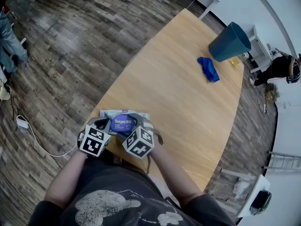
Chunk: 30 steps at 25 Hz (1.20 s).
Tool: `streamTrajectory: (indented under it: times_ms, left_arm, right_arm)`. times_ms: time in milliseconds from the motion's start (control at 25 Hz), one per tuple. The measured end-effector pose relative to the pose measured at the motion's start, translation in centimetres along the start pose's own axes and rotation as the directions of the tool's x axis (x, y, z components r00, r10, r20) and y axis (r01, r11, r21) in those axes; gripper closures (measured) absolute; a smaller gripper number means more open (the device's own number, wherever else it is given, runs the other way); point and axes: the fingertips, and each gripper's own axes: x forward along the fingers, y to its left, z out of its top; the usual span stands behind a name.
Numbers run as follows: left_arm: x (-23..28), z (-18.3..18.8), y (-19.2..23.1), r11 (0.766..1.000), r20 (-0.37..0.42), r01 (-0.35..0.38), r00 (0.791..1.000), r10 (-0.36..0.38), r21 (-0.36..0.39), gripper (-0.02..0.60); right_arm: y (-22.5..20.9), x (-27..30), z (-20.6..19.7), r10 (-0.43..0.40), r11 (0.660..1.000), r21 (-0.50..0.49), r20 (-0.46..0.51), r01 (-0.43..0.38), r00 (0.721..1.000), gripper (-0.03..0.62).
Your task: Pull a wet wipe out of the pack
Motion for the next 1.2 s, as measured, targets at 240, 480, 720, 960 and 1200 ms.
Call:
streamTrajectory:
  times_ms: [240, 480, 720, 960, 1200]
  left_arm:
    - [0.10, 0.10, -0.25, 0.998, -0.020, 0.047, 0.999, -0.047, -0.042, 0.566]
    - [0.22, 0.24, -0.21, 0.999, 0.000, 0.020, 1.000, -0.020, -0.049, 0.566]
    - [0.13, 0.37, 0.02, 0.997, -0.006, 0.026, 1.000, -0.027, -0.068, 0.568]
    - [0.16, 0.41, 0.13, 0.998, 0.004, 0.017, 1.000, -0.017, -0.061, 0.568]
    - [0.02, 0.24, 0.14, 0.999, 0.005, 0.011, 1.000, -0.011, -0.047, 0.568]
  right_arm:
    - [-0.30, 0.47, -0.02, -0.004, 1.000, 0.018, -0.041, 0.004, 0.999, 0.246]
    - [-0.53, 0.11, -0.05, 0.025, 0.998, 0.061, 0.034, -0.027, 0.999, 0.253]
    - [-0.79, -0.20, 0.29, 0.063, 0.992, 0.106, 0.053, -0.068, 0.997, 0.255]
    - [-0.93, -0.24, 0.34, 0.079, 0.989, 0.119, 0.068, -0.087, 0.995, 0.255]
    - [-1.00, -0.44, 0.41, 0.084, 0.984, 0.147, 0.096, -0.098, 0.992, 0.255]
